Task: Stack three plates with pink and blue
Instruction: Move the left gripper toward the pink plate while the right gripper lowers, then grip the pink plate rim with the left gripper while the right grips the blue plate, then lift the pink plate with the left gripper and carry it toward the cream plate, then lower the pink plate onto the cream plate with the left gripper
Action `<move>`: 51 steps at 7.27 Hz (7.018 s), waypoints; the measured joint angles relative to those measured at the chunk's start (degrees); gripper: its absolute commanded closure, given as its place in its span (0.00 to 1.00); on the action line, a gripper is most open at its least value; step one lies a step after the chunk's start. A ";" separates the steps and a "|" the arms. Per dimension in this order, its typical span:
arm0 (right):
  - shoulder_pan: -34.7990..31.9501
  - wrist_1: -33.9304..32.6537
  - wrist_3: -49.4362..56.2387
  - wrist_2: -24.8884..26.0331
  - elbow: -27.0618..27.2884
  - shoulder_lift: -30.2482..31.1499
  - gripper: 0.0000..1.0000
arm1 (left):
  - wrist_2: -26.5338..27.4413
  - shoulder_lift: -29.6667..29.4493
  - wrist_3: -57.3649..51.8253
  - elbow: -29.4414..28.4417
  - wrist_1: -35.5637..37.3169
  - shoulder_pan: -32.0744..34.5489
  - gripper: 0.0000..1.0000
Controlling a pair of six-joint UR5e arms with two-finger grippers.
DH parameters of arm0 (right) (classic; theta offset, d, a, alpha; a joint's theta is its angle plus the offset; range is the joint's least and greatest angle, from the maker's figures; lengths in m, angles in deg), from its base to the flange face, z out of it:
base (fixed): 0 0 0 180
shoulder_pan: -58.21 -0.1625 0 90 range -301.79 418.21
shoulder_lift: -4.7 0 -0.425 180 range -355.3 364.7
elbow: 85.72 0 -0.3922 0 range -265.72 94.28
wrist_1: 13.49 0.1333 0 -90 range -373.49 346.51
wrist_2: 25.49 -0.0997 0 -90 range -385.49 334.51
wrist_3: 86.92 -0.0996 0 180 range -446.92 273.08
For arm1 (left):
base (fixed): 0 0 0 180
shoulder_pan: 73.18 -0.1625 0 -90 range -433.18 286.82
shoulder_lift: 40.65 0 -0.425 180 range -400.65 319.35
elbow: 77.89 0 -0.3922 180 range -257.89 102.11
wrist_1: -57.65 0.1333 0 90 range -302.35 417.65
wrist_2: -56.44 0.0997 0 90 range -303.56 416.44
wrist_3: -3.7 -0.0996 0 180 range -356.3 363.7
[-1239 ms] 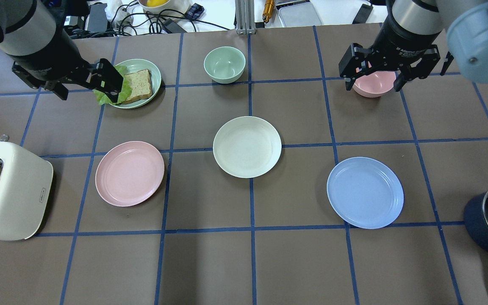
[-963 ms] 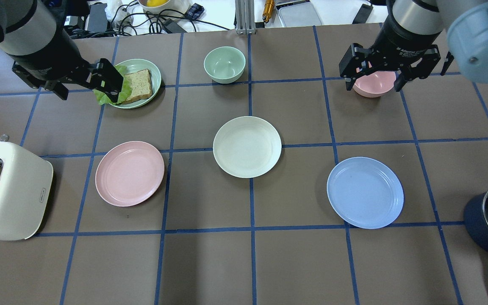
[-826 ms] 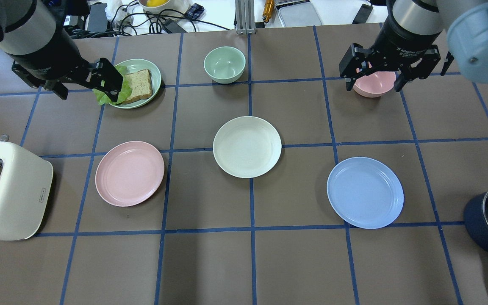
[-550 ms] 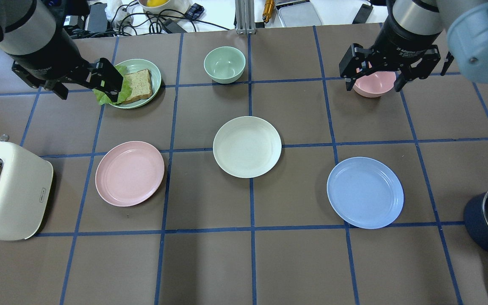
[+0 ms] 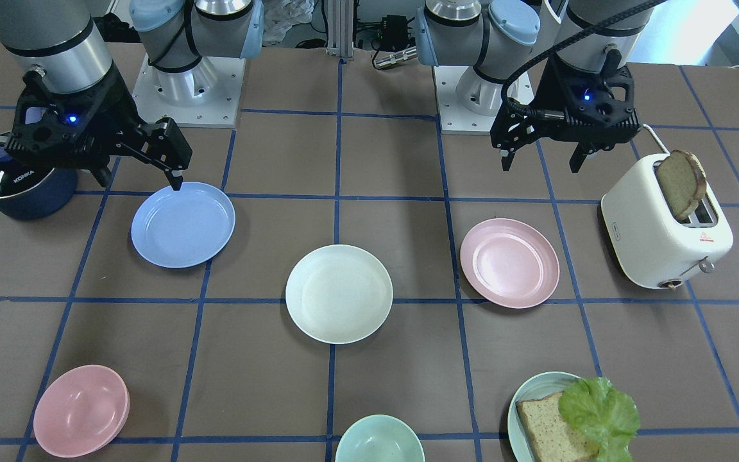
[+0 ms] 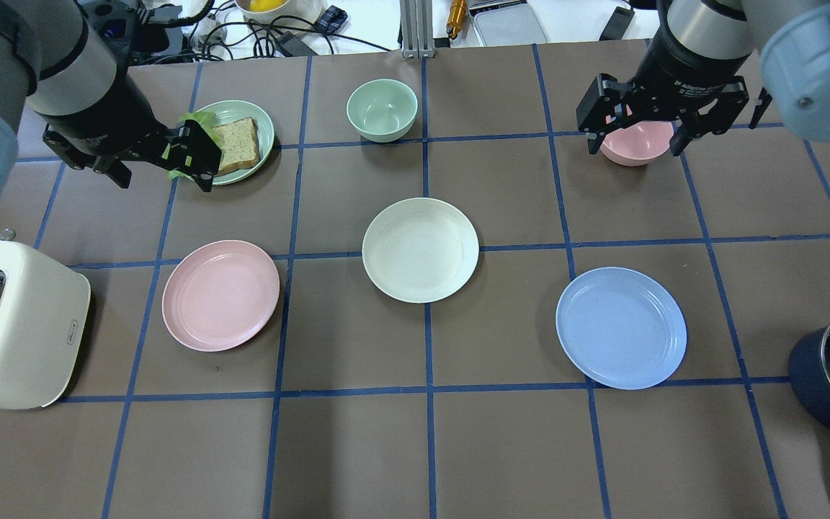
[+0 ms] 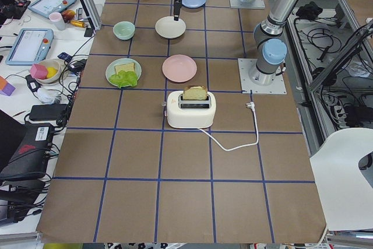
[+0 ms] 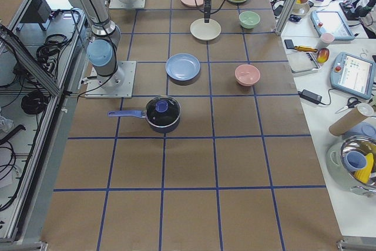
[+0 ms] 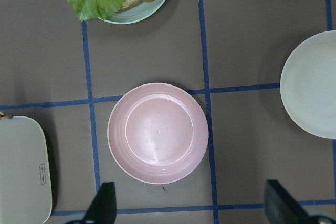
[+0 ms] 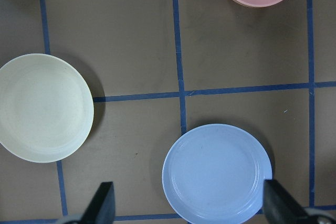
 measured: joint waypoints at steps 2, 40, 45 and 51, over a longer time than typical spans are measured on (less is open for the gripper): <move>0.14 0.02 0.09 0.15 0.05 0.00 0.00 | -0.13 -0.97 0.50 1.84 1.95 0.29 0.00; 26.03 -17.64 25.75 -6.41 26.02 -2.18 1.00 | 13.09 -23.89 8.08 11.84 28.60 9.53 1.00; 25.28 -16.10 24.85 -6.10 22.79 -2.31 1.00 | 14.91 -26.55 12.01 -10.14 7.93 16.65 1.00; 25.17 -15.15 24.66 -5.48 20.11 -4.10 1.00 | 11.38 -35.99 24.65 -23.45 1.67 28.20 1.00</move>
